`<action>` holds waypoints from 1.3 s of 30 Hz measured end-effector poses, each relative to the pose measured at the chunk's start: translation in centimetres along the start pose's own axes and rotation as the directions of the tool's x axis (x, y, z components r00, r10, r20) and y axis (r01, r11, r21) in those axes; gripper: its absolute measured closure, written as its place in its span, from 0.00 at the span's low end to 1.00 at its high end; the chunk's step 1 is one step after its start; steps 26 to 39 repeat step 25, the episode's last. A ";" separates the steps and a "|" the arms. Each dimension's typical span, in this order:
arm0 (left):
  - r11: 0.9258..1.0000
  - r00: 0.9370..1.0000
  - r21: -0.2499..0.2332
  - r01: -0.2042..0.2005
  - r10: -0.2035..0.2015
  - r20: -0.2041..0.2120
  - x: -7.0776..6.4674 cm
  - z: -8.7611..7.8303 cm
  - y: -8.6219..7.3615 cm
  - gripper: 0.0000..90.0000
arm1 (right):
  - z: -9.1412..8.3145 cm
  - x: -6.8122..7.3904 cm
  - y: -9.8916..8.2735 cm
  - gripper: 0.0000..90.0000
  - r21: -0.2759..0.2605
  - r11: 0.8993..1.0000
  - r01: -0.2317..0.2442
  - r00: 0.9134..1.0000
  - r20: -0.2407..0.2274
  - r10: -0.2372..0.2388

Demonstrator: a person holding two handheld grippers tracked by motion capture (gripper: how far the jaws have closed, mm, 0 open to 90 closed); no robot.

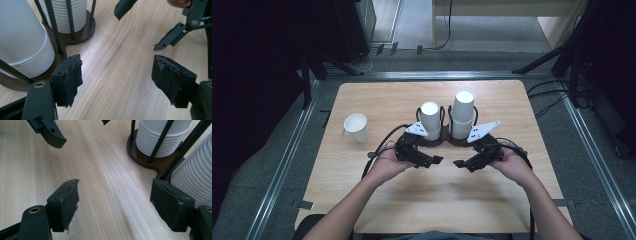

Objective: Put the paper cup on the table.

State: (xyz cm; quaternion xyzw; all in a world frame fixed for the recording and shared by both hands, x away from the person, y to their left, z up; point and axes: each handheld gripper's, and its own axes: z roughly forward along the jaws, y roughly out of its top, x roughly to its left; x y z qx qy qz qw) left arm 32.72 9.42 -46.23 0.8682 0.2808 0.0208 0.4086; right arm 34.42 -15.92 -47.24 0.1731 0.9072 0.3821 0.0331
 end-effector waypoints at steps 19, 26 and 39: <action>0.999 0.999 -0.005 -0.034 0.034 -0.035 0.0 0.0 -0.6 0.27 | 0.1 0.3 -0.2 0.25 0.008 1.000 0.011 1.000 -0.005 -0.011; 0.999 0.998 -0.013 -0.044 0.043 -0.039 0.1 0.0 -0.8 0.27 | 0.2 0.3 -0.3 0.25 0.008 1.000 0.012 1.000 -0.005 -0.012; 0.999 0.998 -0.013 -0.044 0.043 -0.039 0.1 0.0 -0.8 0.27 | 0.2 0.3 -0.3 0.25 0.008 1.000 0.012 1.000 -0.005 -0.012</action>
